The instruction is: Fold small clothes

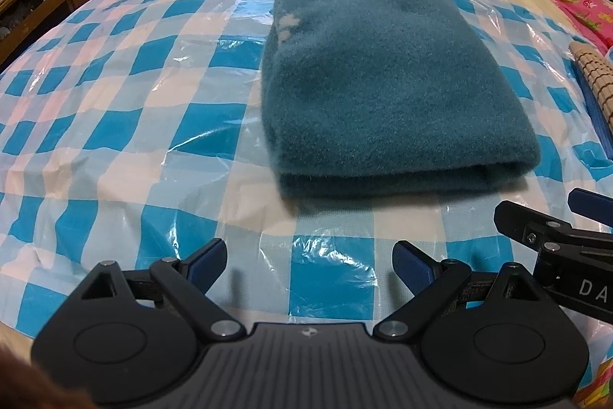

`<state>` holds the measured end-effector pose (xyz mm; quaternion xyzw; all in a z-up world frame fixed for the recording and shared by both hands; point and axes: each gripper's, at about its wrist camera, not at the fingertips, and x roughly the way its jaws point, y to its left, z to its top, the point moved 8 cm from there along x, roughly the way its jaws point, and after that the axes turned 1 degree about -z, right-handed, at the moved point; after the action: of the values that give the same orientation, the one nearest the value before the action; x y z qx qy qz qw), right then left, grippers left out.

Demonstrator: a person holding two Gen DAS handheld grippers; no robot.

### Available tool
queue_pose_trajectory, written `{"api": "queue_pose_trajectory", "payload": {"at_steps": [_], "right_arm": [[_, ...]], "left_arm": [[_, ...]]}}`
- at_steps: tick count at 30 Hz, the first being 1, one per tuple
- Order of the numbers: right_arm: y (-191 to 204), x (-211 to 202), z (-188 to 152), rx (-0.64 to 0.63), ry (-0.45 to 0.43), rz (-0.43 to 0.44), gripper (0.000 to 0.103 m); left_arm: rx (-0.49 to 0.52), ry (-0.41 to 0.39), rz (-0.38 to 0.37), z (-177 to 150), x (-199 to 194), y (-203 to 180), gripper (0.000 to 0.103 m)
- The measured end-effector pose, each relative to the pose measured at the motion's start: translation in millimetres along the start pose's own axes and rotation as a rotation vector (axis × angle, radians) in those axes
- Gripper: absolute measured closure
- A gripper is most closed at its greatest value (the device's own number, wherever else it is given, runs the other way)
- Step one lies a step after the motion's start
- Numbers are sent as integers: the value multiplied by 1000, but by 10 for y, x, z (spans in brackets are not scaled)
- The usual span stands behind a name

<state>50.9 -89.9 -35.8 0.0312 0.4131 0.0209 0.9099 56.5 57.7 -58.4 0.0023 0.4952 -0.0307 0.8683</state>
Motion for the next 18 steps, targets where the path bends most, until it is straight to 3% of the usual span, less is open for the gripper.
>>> {"api": "queue_pose_trajectory", "payload": {"at_steps": [18], "right_arm": [[-48,27,-51,7,16,-5,16]], "left_arm": [[-5,-6,-2,18,-5,9,5]]}}
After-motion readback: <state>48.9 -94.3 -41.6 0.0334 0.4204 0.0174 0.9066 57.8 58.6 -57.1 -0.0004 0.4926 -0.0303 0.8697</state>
